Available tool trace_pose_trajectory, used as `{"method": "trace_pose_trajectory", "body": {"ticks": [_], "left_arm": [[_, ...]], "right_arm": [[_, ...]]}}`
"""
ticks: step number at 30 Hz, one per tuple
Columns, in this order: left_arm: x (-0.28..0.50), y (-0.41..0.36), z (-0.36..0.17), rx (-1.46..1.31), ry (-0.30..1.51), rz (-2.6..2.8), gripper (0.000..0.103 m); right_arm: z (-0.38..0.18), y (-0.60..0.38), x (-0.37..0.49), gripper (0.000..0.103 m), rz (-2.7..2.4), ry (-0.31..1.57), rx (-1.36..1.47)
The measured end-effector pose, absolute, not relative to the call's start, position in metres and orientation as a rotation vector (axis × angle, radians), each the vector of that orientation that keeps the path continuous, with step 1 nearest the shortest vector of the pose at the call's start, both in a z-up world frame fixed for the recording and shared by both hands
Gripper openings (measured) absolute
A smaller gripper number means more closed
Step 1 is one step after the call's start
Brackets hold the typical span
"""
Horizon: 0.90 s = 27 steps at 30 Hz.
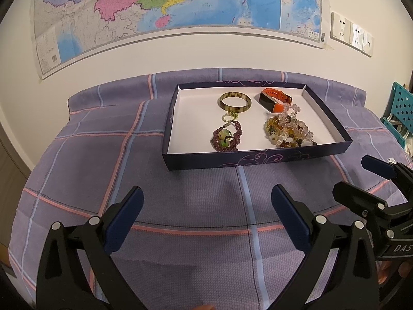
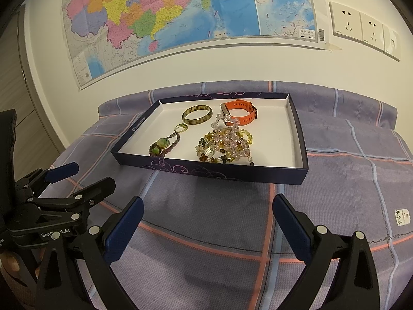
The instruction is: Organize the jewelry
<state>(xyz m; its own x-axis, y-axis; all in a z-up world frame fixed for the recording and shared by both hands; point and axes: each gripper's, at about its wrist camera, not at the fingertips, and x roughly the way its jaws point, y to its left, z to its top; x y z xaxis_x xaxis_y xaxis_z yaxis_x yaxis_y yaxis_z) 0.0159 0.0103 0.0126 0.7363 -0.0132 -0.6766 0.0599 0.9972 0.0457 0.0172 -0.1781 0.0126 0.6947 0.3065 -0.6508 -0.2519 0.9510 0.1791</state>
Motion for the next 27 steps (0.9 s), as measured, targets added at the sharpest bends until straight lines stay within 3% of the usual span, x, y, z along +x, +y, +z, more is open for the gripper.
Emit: {"method": "trace_pose_trajectory", "body": {"ticks": [27], "left_arm": [[0.0151, 0.0096, 0.0099, 0.064, 0.747, -0.040, 0.097]], "right_arm": [[0.0128, -0.1774, 0.0164, 0.096, 0.312, 0.739, 0.083]]}}
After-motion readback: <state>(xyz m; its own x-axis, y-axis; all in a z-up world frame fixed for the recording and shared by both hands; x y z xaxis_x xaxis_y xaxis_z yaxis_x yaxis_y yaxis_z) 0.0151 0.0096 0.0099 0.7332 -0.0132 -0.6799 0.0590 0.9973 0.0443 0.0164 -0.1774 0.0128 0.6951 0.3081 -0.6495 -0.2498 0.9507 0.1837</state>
